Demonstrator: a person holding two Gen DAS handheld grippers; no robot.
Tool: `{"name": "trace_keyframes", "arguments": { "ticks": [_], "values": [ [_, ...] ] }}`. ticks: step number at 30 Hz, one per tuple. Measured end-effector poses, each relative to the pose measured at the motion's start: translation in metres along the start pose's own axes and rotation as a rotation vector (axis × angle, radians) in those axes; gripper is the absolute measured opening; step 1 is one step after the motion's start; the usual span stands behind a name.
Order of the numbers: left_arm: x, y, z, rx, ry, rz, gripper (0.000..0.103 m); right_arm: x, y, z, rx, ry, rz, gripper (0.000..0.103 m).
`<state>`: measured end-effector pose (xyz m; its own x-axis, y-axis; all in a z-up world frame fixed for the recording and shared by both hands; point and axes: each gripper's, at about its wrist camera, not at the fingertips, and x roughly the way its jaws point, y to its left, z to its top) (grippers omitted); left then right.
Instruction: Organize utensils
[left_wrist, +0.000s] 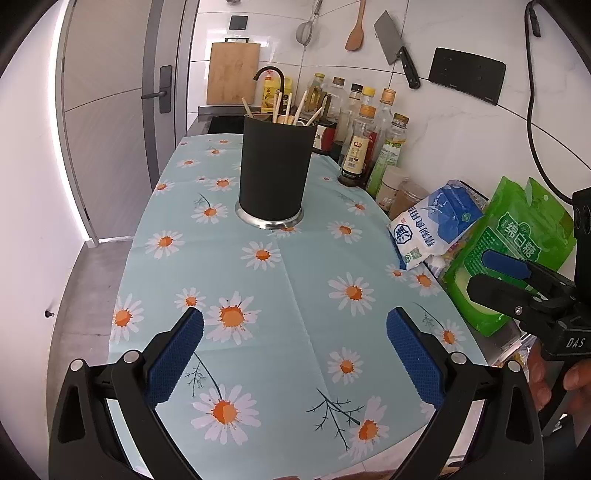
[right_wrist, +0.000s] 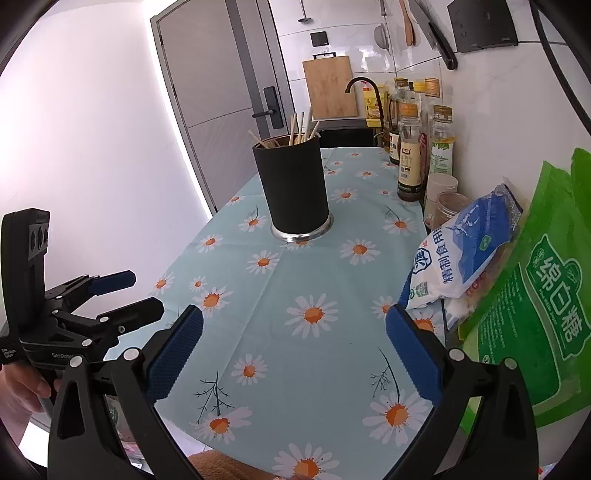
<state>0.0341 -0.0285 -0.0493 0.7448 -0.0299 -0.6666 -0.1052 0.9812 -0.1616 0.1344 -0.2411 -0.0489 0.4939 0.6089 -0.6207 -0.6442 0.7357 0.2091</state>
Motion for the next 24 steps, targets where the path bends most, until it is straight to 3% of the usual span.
{"name": "trace_keyframes", "arguments": {
  "ticks": [24],
  "values": [
    [-0.0016,0.0009,0.0011,0.003,0.002,-0.002,0.097,0.0049,0.0007,-0.002,-0.002,0.006,-0.003,0.098]
  ]
}}
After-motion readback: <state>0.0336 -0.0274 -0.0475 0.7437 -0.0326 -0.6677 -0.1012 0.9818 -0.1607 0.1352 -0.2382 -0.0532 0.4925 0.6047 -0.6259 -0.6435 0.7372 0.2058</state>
